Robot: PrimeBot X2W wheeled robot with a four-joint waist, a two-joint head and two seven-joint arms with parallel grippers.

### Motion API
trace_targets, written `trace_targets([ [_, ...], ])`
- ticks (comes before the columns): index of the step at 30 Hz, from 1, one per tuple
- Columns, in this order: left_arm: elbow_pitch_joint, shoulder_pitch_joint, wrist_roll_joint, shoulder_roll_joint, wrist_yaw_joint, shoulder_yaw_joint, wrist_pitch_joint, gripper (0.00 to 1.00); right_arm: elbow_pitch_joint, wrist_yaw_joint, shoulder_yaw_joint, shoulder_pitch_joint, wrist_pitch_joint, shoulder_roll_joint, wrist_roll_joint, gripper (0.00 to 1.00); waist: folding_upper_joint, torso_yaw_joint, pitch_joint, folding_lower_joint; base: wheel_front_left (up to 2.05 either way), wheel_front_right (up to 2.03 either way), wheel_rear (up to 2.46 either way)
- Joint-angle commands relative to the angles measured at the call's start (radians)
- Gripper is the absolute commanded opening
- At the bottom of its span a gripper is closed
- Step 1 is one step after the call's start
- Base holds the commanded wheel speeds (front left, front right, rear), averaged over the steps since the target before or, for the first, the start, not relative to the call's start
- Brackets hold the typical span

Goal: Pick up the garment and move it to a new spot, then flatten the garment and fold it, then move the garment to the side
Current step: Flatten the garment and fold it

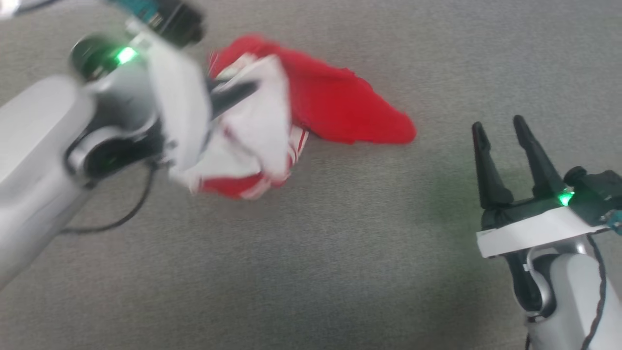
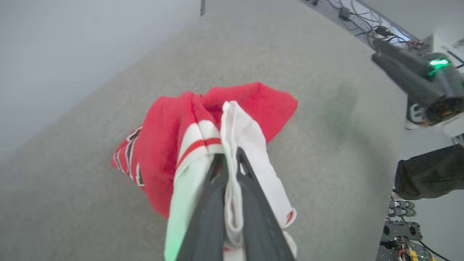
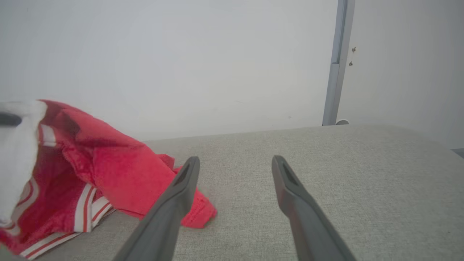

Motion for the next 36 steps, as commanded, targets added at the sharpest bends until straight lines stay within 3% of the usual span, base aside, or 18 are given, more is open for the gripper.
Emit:
trace_targets([
  [1, 0.01, -0.047, 0.011, -0.037, -0.002, -0.005, -0.021, 0.0, 0.008, 0.0, 0.011, -0.014, -0.012, 0.01, 0.009, 1.0, 0.0, -0.019, 0.005, 0.0, 0.0, 0.0, 0.0],
  [7, 0.104, -0.173, 0.017, -0.218, -0.002, -0.062, -0.091, 0.0, 0.048, 0.0, 0.031, -0.031, -0.044, 0.04, 0.033, 1.0, 0.0, -0.089, 0.028, 0.0, 0.0, 0.0, 0.0],
  [11, 0.155, -0.202, 0.004, -0.337, -0.002, -0.172, -0.081, 0.0, 0.078, 0.0, 0.047, -0.04, -0.061, 0.056, 0.051, 1.0, 0.0, -0.138, 0.054, 0.0, 0.0, 0.0, 0.0],
  [17, 0.249, -0.16, 0.004, -0.436, -0.002, -0.286, -0.074, 0.0, 0.107, 0.0, 0.067, -0.064, -0.074, 0.076, 0.078, 1.0, 0.0, -0.215, 0.096, 0.0, 0.0, 0.0, 0.0],
  [19, 0.284, -0.141, 0.035, -0.438, -0.002, -0.297, -0.053, 0.0, 0.114, 0.0, 0.075, -0.072, -0.077, 0.082, 0.088, 1.0, 0.0, -0.238, 0.11, 0.0, 0.0, 0.0, 0.0],
  [20, 0.297, -0.133, 0.059, -0.433, -0.002, -0.299, -0.044, 0.15, 0.118, 0.0, 0.078, -0.075, -0.078, 0.085, 0.091, 1.0, 0.0, -0.247, 0.114, 0.0, 0.0, 0.0, 0.0],
  [21, 0.302, -0.123, 0.1, -0.427, -0.002, -0.3, -0.024, 0.66, 0.12, 0.0, 0.079, -0.077, -0.079, 0.087, 0.095, 1.0, 0.0, -0.254, 0.117, 0.0, 0.0, 0.0, 0.0],
  [22, 0.303, -0.108, 0.116, -0.419, -0.002, -0.3, -0.012, 1.0, 0.117, 0.0, 0.075, -0.08, -0.079, 0.089, 0.098, 1.0, 0.0, -0.258, 0.118, 0.0, 0.0, 0.0, 0.0],
  [27, 0.255, -0.108, 0.134, -0.368, -0.002, -0.3, 0.022, 1.0, 0.11, 0.0, 0.049, -0.053, -0.078, 0.095, 0.098, 1.0, 0.0, -0.245, 0.105, 0.0, 0.0, 0.0, 0.0],
  [36, 0.015, -0.168, -0.06, -0.223, -0.002, -0.301, 0.208, 1.0, 0.106, 0.0, 0.014, -0.012, -0.079, 0.097, 0.077, 1.0, 0.0, -0.171, 0.061, 0.0, 0.0, 0.0, 0.0],
])
